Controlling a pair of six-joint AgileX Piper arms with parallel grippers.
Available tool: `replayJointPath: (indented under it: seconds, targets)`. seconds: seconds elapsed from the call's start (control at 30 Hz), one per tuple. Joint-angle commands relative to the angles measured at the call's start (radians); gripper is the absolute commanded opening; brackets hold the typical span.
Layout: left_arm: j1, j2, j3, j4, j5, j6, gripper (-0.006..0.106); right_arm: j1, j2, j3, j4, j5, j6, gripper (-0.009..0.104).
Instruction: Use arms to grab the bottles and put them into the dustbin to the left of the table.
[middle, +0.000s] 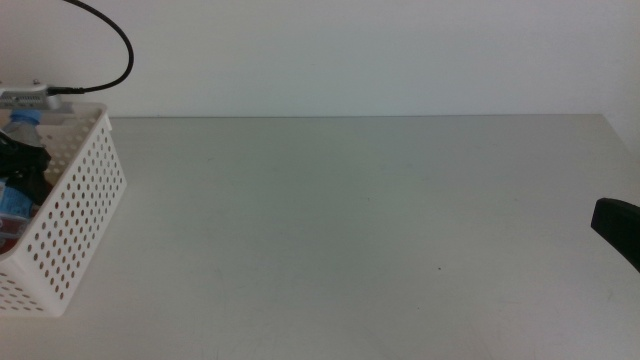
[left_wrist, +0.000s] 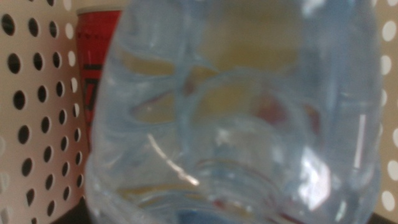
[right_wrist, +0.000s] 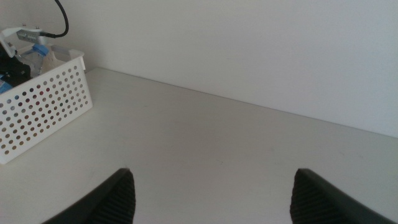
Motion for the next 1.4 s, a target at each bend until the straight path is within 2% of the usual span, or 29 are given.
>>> replayJointPath:
  seconds: [0.0,0.1,0.23,0.43,0.83,1.0,1.17,1.37]
  targets:
    - [-0.001,-0.062,-0.042,-0.016,0.014,-0.002,0.072,-0.003,0.003,-0.03,-0.007,-0.077,-0.011,0.064]
    - [-0.006,-0.068,-0.043,-0.009,0.046,-0.024,0.094,-0.003,0.003,-0.03,-0.007,-0.077,-0.011,0.064]
    - [-0.038,-0.093,-0.043,-0.007,0.08,-0.027,0.094,-0.003,0.003,-0.03,-0.007,-0.077,-0.011,0.064]
    - [-0.095,-0.191,-0.043,-0.006,0.072,-0.117,0.094,-0.003,0.003,-0.03,-0.007,-0.077,-0.011,0.064]
    - [-0.319,-0.449,-0.042,-0.026,-0.044,-0.116,0.094,-0.003,0.003,-0.03,-0.007,-0.077,-0.011,0.064]
    - [-0.461,-0.573,0.052,0.05,-0.188,-0.21,0.094,-0.003,0.003,-0.03,-0.007,-0.077,-0.011,0.064]
    - [-0.605,-0.763,0.266,0.17,-0.471,-0.32,0.094,-0.003,0.003,-0.03,-0.007,-0.077,-0.011,0.064]
    - [-0.69,-0.935,0.451,0.169,-0.584,-0.326,0.094,-0.003,0.003,-0.03,-0.007,-0.077,-0.011,0.064]
